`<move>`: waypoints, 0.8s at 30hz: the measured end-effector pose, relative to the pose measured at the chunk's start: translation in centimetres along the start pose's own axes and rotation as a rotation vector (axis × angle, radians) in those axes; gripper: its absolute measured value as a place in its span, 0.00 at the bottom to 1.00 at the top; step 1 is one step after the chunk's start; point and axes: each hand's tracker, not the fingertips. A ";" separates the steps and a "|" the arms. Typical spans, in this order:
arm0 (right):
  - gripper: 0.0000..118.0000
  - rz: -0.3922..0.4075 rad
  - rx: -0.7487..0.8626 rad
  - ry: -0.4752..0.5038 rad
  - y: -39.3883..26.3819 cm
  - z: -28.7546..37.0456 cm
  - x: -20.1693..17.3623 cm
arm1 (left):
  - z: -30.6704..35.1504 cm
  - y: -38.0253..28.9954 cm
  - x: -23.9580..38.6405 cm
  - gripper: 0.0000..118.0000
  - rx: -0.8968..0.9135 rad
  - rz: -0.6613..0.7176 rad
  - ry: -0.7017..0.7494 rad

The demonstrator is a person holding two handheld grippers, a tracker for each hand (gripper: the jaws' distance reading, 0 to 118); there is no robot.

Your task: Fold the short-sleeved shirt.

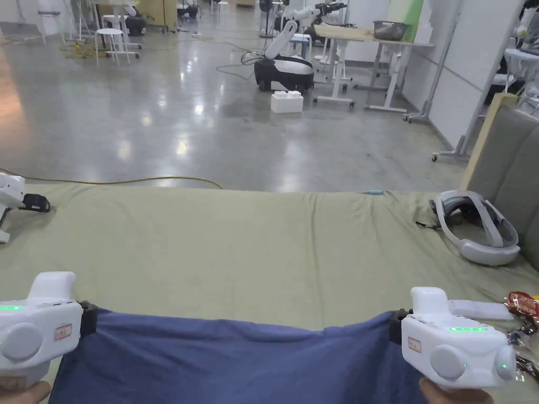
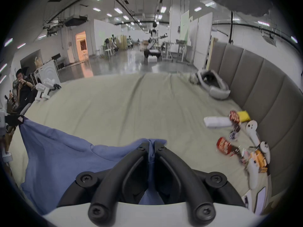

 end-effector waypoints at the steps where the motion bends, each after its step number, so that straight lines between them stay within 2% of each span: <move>1: 0.06 0.005 0.035 0.008 0.7 1.0 0.0 | 1.0 0.4 -0.1 0.04 0.015 0.003 -0.003; 3: 0.06 0.028 0.076 0.007 2.3 3.6 -0.3 | 3.6 1.3 -0.3 0.04 0.062 0.016 -0.011; 12: 0.06 0.039 0.269 0.019 10.1 12.9 -1.1 | 13.7 7.2 -1.4 0.04 0.238 0.006 0.029; 24: 0.06 0.079 0.440 -0.020 23.6 17.2 -1.4 | 19.0 19.1 -2.8 0.04 0.374 -0.009 0.092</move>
